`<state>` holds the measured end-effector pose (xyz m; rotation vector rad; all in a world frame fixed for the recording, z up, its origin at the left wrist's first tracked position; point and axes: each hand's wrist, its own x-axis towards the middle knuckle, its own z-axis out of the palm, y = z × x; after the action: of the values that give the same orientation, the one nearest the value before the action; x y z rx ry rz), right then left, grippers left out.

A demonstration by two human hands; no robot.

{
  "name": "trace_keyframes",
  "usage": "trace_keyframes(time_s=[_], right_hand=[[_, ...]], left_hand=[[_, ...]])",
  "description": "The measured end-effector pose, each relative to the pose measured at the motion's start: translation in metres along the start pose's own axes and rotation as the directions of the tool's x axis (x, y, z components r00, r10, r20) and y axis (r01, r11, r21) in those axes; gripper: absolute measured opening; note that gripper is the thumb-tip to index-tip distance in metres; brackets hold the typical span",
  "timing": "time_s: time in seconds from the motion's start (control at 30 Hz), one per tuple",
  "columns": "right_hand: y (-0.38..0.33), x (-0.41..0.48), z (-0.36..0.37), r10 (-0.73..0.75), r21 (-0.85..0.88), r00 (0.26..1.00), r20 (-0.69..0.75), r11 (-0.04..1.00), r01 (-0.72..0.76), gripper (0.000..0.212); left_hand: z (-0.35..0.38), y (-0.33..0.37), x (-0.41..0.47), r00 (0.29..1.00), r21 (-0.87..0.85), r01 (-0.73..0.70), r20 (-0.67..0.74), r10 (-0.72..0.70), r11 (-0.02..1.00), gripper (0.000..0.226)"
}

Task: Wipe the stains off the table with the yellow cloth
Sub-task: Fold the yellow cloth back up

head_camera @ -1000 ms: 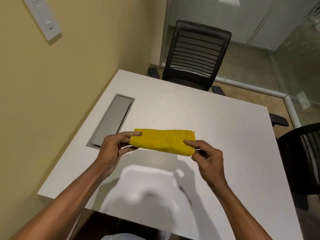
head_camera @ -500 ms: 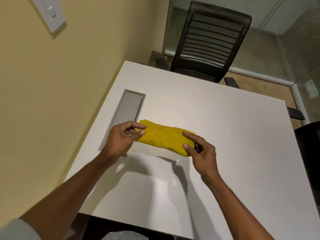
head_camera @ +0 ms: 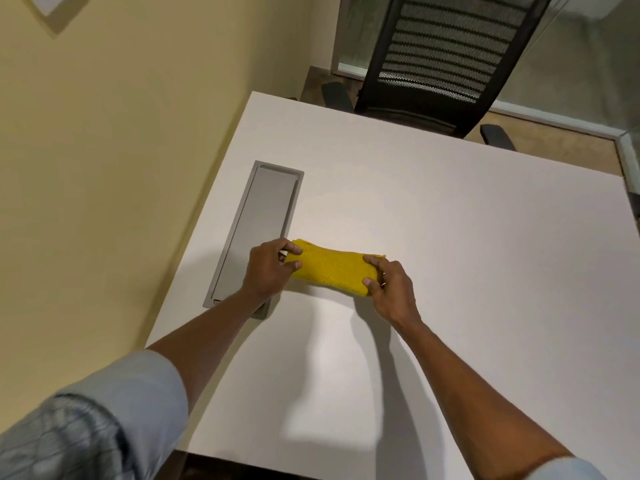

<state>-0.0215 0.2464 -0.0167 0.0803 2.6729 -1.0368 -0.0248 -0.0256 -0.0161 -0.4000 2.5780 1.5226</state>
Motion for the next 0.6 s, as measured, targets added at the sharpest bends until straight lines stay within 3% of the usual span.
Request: trace_keyframes(time_s=[0.1, 0.3, 0.37, 0.43, 0.53, 0.6], right_hand=[[0.01, 0.019, 0.013, 0.021, -0.074, 1.0, -0.003, 0.997, -0.021, 0.049], [0.022, 0.028, 0.023, 0.022, -0.188, 1.0, 0.022, 0.982, -0.018, 0.055], [0.021, 0.022, 0.022, 0.039, -0.284, 0.999, -0.011, 0.958, -0.04, 0.058], [0.018, 0.011, 0.023, -0.063, -0.392, 0.996, -0.056, 0.919, 0.036, 0.058], [0.011, -0.002, 0.034, -0.264, -0.462, 0.963, 0.046, 0.849, 0.255, 0.063], [0.008, -0.005, 0.046, -0.226, -0.471, 0.963, 0.148, 0.84, 0.27, 0.073]], left_hand=[[0.011, -0.014, 0.01, 0.999, 0.037, -0.022, 0.026, 0.021, 0.999, 0.025], [0.02, -0.033, 0.013, 0.992, 0.268, -0.122, 0.008, 0.124, 0.956, 0.031], [0.024, -0.037, 0.01, 0.976, 0.461, -0.211, 0.047, 0.214, 0.862, 0.042], [0.028, -0.04, 0.004, 0.94, 0.589, -0.33, 0.134, 0.313, 0.738, 0.065], [0.038, -0.042, -0.001, 0.821, 0.594, -0.569, 0.384, 0.422, 0.568, 0.09], [0.047, -0.044, 0.0, 0.792, 0.611, -0.609, 0.498, 0.352, 0.506, 0.104]])
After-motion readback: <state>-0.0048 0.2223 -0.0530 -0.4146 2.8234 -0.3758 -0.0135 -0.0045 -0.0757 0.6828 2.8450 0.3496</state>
